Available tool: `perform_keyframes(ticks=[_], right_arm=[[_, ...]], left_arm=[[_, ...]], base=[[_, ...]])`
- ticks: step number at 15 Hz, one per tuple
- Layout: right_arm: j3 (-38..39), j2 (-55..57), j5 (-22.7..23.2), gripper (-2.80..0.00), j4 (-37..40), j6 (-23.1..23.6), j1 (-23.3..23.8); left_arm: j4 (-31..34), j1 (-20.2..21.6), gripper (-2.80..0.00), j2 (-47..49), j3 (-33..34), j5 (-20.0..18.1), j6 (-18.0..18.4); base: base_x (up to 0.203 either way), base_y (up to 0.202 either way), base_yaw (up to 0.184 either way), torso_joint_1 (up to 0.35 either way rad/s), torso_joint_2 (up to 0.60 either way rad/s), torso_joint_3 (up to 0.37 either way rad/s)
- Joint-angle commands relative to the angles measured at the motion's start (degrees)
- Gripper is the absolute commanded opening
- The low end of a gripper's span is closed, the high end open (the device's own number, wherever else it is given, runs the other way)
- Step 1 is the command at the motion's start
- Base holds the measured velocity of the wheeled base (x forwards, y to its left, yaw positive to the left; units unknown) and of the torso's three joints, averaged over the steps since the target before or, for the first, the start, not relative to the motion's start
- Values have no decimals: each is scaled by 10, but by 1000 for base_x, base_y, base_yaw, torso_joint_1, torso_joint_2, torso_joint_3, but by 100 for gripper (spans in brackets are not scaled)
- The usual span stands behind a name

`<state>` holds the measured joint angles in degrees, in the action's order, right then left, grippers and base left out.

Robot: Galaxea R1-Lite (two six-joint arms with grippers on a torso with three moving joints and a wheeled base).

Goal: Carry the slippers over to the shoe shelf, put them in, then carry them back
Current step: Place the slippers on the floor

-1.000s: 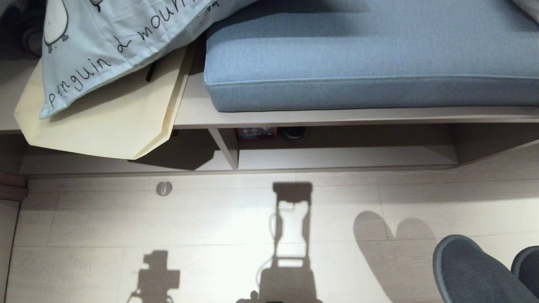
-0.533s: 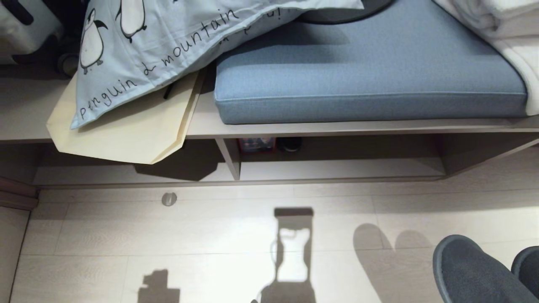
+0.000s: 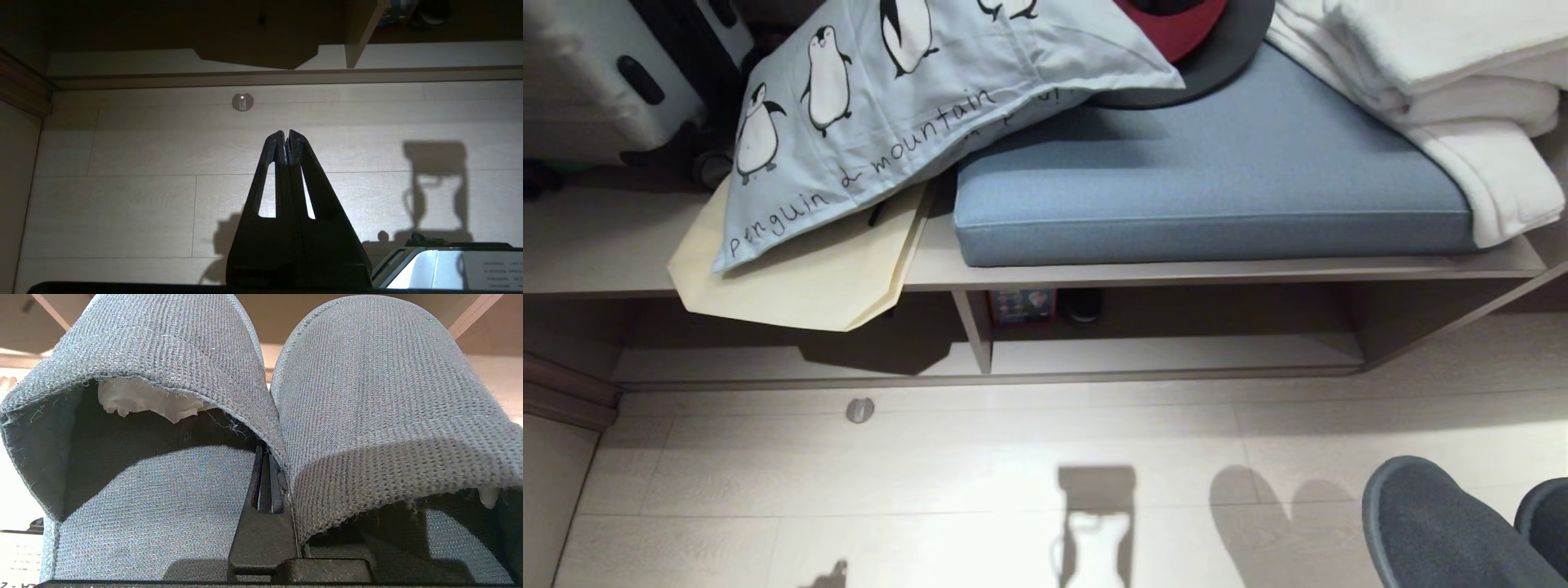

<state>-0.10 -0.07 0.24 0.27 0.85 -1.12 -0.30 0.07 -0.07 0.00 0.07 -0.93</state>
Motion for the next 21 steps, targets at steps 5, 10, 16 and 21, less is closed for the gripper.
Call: perform_keyframes(ticks=[5, 10, 16, 21], right_arm=[[0, 1, 0, -280, 0, 0, 0], [0, 1, 0, -280, 0, 0, 0], [0, 1, 0, -280, 0, 0, 0], [0, 1, 0, -280, 0, 0, 0]], left_arm=[[0, 0, -280, 1, 0, 0, 0], [0, 0, -280, 1, 0, 0, 1], [0, 0, -280, 2, 0, 0, 1], [0, 0, -280, 2, 0, 0, 1]], base=[[0, 0, 0, 5, 1, 205], [0, 0, 0, 1, 5, 204], [0, 0, 0, 2, 2, 202], [0, 0, 0, 1, 2, 204]])
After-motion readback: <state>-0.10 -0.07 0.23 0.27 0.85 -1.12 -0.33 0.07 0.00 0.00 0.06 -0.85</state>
